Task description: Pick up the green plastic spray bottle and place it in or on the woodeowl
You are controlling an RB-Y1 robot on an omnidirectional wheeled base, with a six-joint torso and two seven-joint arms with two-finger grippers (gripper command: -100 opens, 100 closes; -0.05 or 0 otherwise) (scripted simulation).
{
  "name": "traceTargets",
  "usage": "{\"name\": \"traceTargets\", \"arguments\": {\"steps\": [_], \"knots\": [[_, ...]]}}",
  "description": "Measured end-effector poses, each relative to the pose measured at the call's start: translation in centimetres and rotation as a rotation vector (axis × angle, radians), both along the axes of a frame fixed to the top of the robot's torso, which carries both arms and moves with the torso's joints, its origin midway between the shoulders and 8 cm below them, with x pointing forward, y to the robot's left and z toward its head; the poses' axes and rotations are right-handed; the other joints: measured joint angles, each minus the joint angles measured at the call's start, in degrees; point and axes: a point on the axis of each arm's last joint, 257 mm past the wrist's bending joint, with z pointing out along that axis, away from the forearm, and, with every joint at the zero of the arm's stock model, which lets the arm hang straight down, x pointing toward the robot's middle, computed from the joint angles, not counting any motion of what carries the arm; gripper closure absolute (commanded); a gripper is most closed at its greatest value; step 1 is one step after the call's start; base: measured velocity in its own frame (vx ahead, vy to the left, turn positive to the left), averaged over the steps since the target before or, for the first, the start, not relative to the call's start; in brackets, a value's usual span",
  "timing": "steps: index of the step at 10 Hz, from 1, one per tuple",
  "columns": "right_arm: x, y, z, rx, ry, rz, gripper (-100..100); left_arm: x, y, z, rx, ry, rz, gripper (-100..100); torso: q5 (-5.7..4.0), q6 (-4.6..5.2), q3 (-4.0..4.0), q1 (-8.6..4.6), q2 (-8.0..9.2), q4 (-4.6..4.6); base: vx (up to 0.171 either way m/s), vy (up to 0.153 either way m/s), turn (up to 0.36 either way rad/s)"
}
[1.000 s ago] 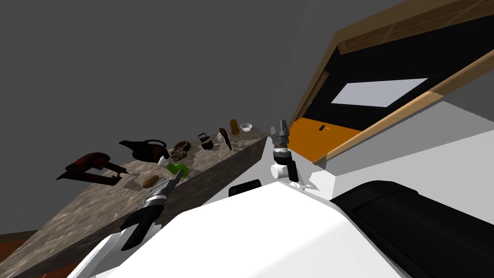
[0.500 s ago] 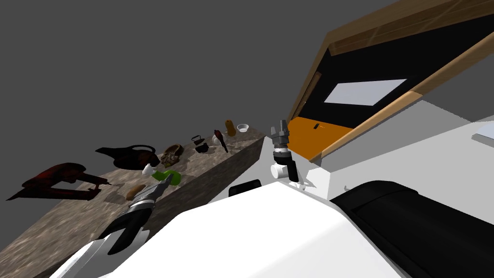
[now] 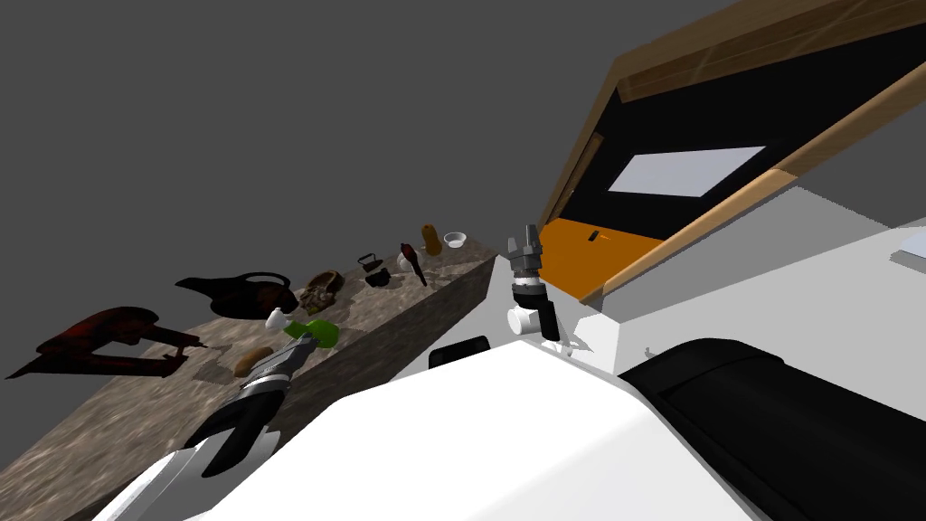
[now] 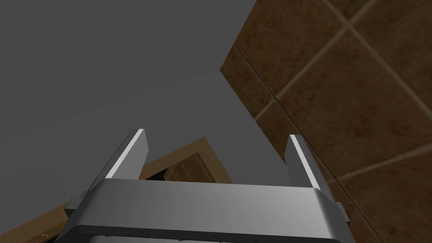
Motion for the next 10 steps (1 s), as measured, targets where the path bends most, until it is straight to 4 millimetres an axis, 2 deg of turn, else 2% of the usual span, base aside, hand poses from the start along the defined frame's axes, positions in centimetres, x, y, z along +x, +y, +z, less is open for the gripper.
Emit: {"name": "traceTargets", "arguments": {"steps": [2,3,4,5,6,8,10], "knots": [[0.0,0.0,0.0,0.000,0.000,0.000,0,0.0,0.0,0.0,0.000,0.000,0.000,100,-0.01,-0.01,0.00,0.01,0.00,0.00,0.000,0.000,0.000],[0.0,0.0,0.0,0.000,0.000,0.000,0,0.0,0.0,0.0,0.000,0.000,0.000,0,-0.01,-0.01,0.01,0.01,0.01,0.00,0.000,0.000,0.000],[0.0,0.0,0.0,0.000,0.000,0.000,0,0.0,0.0,0.0,0.000,0.000,0.000,100,-0.01,-0.01,0.01,0.00,0.01,0.01,0.000,0.000,0.000],[0.0,0.0,0.0,0.000,0.000,0.000,0,0.0,0.0,0.0,0.000,0.000,0.000,0,-0.01,-0.01,0.01,0.00,0.01,0.01,0.000,0.000,0.000],[0.0,0.0,0.0,0.000,0.000,0.000,0,0.0,0.0,0.0,0.000,0.000,0.000,100,-0.01,-0.01,0.01,0.00,0.01,0.00,-0.076,-0.078,0.233],[0.0,0.0,0.0,0.000,0.000,0.000,0,0.2,0.1,1.2,-0.013,-0.020,0.004,100,-0.11,-0.20,0.34,-0.48,0.61,0.11,-0.147,-0.127,0.230],[0.0,0.0,0.0,0.000,0.000,0.000,0,0.0,0.8,2.2,-0.032,-0.033,0.026,100,-0.11,-0.18,0.46,-0.33,0.77,0.18,-0.146,-0.049,0.101]]}}
